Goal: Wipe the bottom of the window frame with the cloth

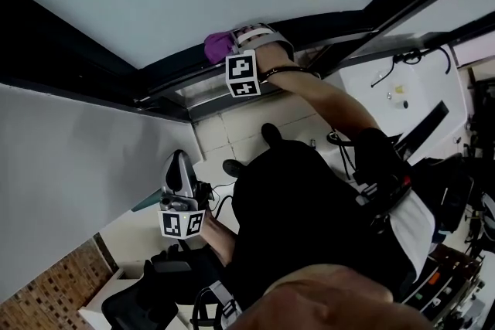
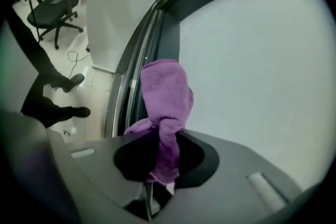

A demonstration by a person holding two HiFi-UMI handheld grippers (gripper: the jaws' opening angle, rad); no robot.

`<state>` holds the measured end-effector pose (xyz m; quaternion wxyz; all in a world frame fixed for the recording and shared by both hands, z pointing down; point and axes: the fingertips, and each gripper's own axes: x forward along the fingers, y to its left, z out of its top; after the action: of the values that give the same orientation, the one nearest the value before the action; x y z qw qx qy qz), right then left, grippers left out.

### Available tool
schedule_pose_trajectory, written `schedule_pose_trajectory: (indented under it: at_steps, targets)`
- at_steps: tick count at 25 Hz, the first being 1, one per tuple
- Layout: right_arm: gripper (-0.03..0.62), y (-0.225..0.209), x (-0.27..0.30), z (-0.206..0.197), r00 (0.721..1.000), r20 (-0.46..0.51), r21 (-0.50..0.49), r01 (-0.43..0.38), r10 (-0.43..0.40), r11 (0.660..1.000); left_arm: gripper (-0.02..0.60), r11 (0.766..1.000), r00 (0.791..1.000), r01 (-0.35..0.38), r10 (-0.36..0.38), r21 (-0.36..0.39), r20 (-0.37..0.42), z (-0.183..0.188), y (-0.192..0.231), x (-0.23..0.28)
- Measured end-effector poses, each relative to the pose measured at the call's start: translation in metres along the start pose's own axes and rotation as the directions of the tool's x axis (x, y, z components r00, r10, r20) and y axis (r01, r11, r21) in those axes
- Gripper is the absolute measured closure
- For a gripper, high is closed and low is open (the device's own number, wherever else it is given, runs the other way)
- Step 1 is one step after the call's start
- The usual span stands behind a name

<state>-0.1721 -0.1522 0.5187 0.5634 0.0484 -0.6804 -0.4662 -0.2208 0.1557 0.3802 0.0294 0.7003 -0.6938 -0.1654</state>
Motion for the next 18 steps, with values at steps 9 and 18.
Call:
schedule_pose_trajectory:
  at_steps: [9,18]
  targets:
    - [0.531,-0.022,-0.009,-0.057,0.991,-0.132,-0.199,-0.031,0.004,0.98,0.578,1.0,1.0,-0.023,0.023,-0.02,0.016,-0.008,-0.005,-0.005]
    - [0.542,0.023,-0.031,-0.059,0.978,-0.171,-0.331,-0.168,0.116,0.929,0.578,1.0,1.0,-0.021,0.021,-0.024,0.012,-0.01,-0.006,-0.006]
